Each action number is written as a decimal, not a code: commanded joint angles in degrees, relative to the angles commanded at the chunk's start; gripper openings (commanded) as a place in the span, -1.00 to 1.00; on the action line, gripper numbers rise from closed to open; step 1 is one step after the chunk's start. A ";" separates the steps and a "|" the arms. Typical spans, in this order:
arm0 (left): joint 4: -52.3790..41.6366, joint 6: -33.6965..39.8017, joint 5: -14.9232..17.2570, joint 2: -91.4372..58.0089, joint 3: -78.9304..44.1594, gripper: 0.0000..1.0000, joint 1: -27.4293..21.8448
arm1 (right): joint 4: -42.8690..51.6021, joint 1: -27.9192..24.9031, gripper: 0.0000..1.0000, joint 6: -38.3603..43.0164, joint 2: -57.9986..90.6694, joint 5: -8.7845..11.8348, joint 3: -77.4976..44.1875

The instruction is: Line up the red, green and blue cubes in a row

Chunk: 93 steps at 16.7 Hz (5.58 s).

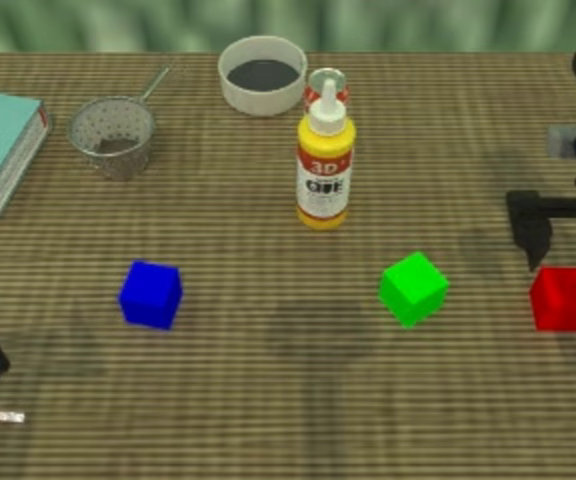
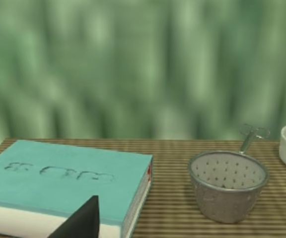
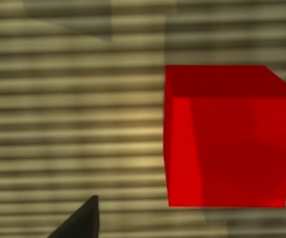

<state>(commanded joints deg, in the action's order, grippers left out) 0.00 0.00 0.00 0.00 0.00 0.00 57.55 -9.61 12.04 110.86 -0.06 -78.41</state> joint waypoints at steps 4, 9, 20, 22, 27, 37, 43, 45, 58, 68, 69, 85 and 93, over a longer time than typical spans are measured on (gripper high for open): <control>0.00 0.00 0.00 0.00 0.00 1.00 0.00 | -2.38 0.16 1.00 -0.13 1.02 -0.01 1.54; 0.00 0.00 0.00 0.00 0.00 1.00 0.00 | -14.71 -0.01 1.00 0.11 6.87 -0.05 7.27; 0.00 0.00 0.00 0.00 0.00 1.00 0.00 | -18.49 -0.09 0.40 0.22 9.18 -0.06 9.30; 0.00 0.00 0.00 0.00 0.00 1.00 0.00 | -18.49 -0.09 0.10 0.22 9.18 -0.06 9.30; 0.00 0.00 0.00 0.00 0.00 1.00 0.00 | -18.49 -0.09 -0.66 0.22 9.18 -0.06 9.30; 0.00 0.00 0.00 0.00 0.00 1.00 0.00 | -18.49 -0.09 -1.00 0.22 9.18 -0.06 9.30; 0.00 0.00 0.00 0.00 0.00 1.00 0.00 | -11.15 -0.05 -1.00 0.19 4.62 -0.37 5.23; 0.00 0.00 0.00 0.00 0.00 1.00 0.00 | -6.53 -0.26 -1.00 0.08 2.58 -0.35 3.14; 0.00 0.00 0.00 0.00 0.00 1.00 0.00 | 3.57 -12.78 -1.00 12.57 9.83 -0.69 -12.05; 0.00 0.00 0.00 0.00 0.00 1.00 0.00 | 17.33 -43.51 -1.00 41.95 26.31 -1.48 -44.59; 0.00 0.00 0.00 0.00 0.00 1.00 0.00 | 17.54 -44.01 -1.00 42.45 26.54 -1.52 -45.08; 0.00 0.00 0.00 0.00 0.00 1.00 0.00 | 3.55 -44.19 -1.00 42.66 29.08 -1.56 -33.62; 0.00 0.00 0.00 0.00 0.00 1.00 0.00 | 3.55 -44.19 0.06 42.66 29.08 -1.56 -33.62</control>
<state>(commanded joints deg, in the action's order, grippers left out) 0.00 0.00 0.00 0.00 0.00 0.00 61.10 -53.80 54.69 139.94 -1.62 -112.04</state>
